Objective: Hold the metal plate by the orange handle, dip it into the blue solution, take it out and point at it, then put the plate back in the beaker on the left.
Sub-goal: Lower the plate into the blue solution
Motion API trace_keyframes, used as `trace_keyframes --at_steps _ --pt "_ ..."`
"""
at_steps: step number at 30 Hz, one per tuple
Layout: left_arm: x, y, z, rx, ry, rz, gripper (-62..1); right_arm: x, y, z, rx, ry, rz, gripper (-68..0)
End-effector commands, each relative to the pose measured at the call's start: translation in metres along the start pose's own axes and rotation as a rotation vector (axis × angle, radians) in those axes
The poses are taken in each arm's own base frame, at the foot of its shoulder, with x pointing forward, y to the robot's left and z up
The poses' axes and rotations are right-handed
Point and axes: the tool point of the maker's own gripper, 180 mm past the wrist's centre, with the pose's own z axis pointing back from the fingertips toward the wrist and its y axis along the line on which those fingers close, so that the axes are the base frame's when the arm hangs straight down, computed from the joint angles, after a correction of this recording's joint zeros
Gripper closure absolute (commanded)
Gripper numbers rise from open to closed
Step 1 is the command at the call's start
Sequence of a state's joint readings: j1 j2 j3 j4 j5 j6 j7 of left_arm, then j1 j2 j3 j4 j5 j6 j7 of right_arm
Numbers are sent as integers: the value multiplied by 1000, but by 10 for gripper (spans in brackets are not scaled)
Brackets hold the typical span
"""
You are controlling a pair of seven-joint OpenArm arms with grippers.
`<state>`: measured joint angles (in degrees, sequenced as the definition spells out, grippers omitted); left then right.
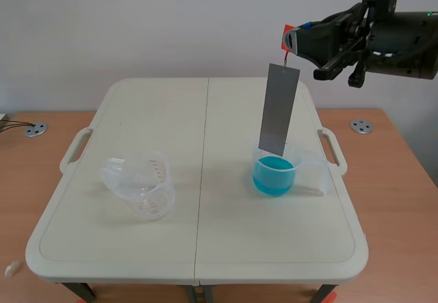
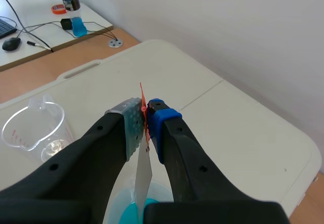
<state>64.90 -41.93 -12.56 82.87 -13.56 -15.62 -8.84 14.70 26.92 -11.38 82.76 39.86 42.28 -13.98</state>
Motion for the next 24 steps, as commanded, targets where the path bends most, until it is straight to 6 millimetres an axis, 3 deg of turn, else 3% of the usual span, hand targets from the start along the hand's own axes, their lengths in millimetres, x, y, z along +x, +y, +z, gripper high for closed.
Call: trace_keyframes --at_steps 1,8,14,24 --pt "-2 -8 -1 -17 -3 21 -58 10 -2 -2 4 -37 8 -13" --pt "-29 -37 -1 -87 60 61 -58 -14 -2 -8 -4 2 -20 -13" --pt "-34 -61 -2 -147 78 77 -58 -34 -1 -12 -5 38 -43 -13" --pt "-35 -66 -2 -161 81 81 -58 -66 5 -18 4 110 -38 -13"
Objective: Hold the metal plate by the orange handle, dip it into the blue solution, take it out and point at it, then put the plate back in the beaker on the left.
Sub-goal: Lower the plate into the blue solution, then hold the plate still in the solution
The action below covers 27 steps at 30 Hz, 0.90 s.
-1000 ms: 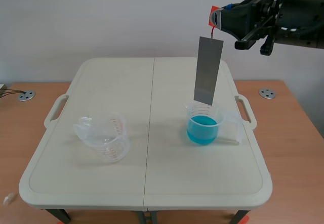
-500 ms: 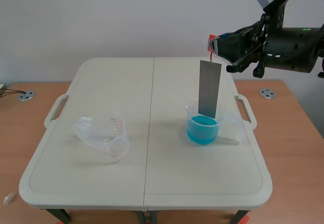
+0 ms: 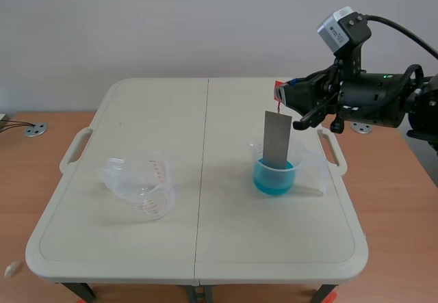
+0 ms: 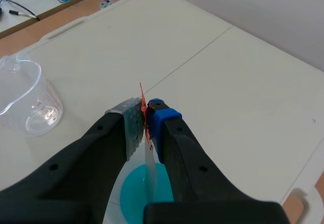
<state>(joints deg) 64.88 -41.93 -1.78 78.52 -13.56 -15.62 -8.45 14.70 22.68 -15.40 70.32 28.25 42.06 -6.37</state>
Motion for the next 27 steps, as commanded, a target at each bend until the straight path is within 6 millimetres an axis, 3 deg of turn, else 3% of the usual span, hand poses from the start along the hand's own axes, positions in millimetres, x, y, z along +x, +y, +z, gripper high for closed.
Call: trace_keyframes --at_steps 1,10,27 --pt "8 -2 -1 -4 -27 3 -58 5 1 -2 18 -2 30 -13" --pt "8 -2 -1 -4 -27 3 -58 -10 3 -4 22 47 59 -13" --pt "8 -2 -1 -4 -27 3 -58 -8 2 -4 22 40 69 -13"
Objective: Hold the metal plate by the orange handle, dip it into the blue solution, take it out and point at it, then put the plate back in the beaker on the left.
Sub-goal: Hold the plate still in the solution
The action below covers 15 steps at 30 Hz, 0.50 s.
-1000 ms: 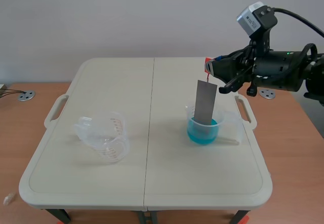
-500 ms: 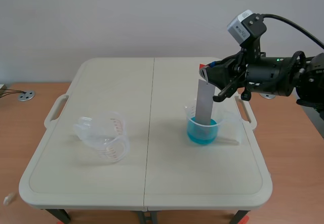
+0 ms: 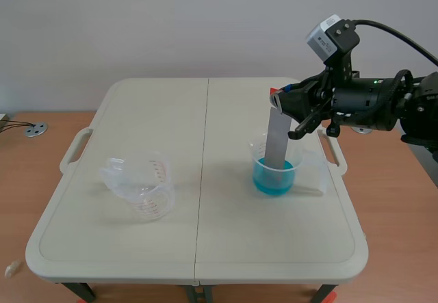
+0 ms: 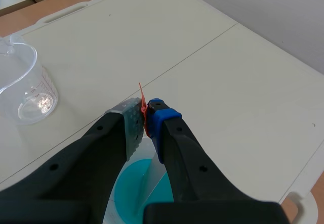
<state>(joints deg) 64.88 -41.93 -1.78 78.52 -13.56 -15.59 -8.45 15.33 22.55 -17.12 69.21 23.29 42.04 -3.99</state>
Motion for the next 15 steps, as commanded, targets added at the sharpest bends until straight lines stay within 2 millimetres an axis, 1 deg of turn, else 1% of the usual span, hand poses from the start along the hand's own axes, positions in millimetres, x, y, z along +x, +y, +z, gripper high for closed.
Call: trace_keyframes --at_steps 1,15 --pt "8 -2 -1 -4 -27 3 -58 0 -2 1 8 5 14 -13" --pt "8 -2 -1 -4 -27 3 -58 0 -2 1 7 7 21 -13"
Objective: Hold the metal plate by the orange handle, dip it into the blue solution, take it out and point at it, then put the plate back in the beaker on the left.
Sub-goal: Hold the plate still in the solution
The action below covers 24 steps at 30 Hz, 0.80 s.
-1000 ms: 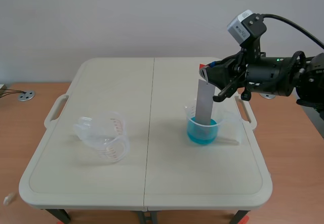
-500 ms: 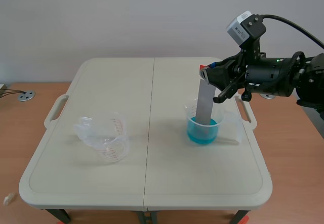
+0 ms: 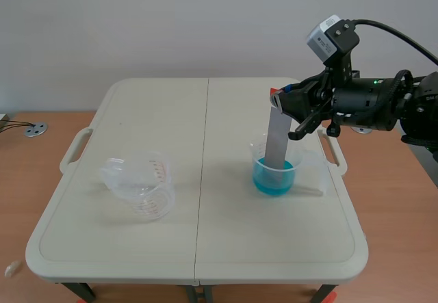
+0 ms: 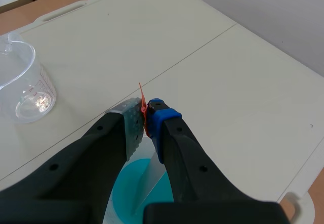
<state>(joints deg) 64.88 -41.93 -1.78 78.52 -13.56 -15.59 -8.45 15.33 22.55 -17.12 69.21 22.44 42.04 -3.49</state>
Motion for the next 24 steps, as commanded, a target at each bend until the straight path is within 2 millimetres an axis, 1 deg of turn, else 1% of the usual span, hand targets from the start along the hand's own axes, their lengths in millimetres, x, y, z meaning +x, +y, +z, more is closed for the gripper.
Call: trace_keyframes --at_steps 1,24 --pt "8 -2 -1 -4 -27 3 -58 0 -2 1 8 6 10 -13" --pt "9 -1 -2 -2 -30 1 -58 3 -2 2 8 -10 5 -13"
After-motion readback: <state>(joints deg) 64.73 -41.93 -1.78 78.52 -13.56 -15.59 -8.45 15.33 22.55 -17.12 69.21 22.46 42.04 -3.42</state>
